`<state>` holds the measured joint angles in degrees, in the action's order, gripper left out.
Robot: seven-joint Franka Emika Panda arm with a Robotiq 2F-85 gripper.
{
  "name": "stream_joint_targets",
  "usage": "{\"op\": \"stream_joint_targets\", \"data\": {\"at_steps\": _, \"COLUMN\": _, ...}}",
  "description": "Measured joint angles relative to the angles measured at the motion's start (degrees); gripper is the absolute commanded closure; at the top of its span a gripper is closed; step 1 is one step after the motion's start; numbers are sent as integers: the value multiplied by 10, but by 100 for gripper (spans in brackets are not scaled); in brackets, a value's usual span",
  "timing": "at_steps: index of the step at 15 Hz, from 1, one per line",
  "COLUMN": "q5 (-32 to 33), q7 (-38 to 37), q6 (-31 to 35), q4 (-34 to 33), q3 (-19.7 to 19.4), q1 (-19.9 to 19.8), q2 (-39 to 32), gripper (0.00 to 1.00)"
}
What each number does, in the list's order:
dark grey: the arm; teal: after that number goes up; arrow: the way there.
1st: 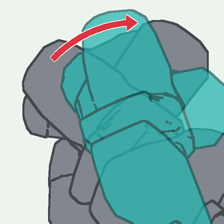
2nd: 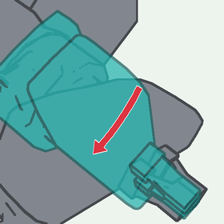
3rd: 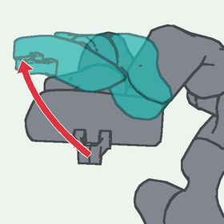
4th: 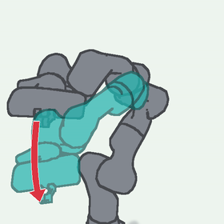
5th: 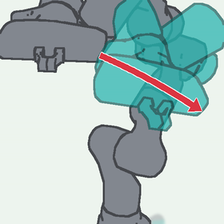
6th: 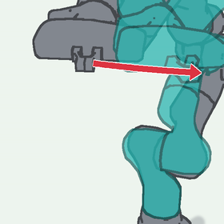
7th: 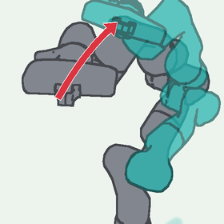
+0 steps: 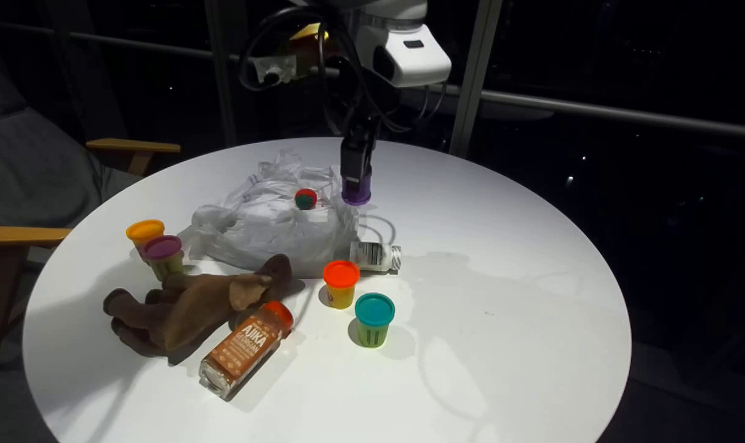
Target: Remove all the contents from the white plastic bag and put them on the table
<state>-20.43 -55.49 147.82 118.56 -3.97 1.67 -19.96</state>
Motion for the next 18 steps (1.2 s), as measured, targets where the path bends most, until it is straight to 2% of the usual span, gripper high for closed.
{"op": "stream_joint_targets", "data": {"at_steps": 4, "q5": -51, "q7": 16, "q6": 53, "q4": 125, "q3": -13, "q1": -48, "q2": 79, "gripper": 75}}
{"op": "stream_joint_targets", "data": {"at_steps": 7, "q5": -55, "q7": 33, "q6": 55, "q4": 177, "q3": -28, "q1": -74, "q2": 130, "gripper": 75}}
{"op": "stream_joint_targets", "data": {"at_steps": 12, "q5": -31, "q7": 35, "q6": 41, "q4": 159, "q3": -26, "q1": -70, "q2": 134, "gripper": 75}}
{"op": "stream_joint_targets", "data": {"at_steps": 18, "q5": 61, "q7": -9, "q6": -7, "q4": 64, "q3": -25, "q1": -44, "q2": 42, "gripper": 75}}
